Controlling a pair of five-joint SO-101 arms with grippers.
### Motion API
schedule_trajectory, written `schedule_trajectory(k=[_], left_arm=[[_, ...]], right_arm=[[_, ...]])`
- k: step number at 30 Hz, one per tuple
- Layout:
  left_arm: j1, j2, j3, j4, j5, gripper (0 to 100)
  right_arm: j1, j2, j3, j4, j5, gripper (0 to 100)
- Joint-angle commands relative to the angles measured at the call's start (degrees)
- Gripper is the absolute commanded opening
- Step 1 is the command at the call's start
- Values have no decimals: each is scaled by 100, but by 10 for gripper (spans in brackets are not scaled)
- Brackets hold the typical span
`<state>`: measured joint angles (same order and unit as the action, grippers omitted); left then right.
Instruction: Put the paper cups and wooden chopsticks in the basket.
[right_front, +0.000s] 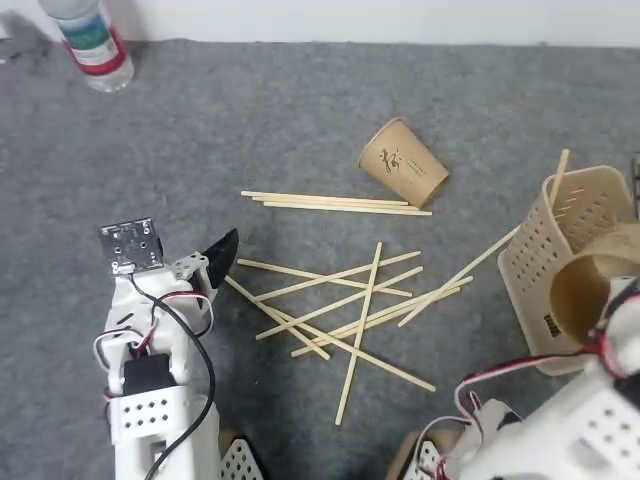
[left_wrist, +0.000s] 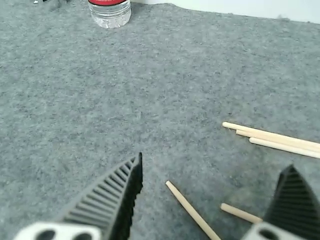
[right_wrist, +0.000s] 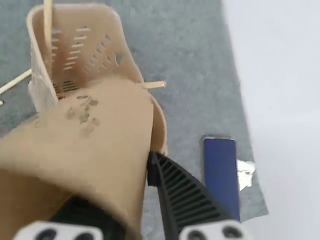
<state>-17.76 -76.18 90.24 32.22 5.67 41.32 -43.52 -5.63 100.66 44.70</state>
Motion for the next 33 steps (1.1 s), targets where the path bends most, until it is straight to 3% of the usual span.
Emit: schedule_trajectory(k=[1, 12, 17, 28, 33], left_arm=[[-44, -70, -22, -105, -62, 386], [-26, -70, -22, -114, -62, 386], [-26, -70, -22, -105, -62, 386], [-18, -70, -22, -114, -62, 386], [-18, -70, -22, -123, -62, 386]], right_arm=[[215, 382, -35, 198, 35, 7], [734, 1042, -1046, 180, 26, 8], [778, 1095, -1266, 180, -440, 9], [673, 1103, -1160, 233, -809, 8], [629, 1103, -369, 233, -826, 8]])
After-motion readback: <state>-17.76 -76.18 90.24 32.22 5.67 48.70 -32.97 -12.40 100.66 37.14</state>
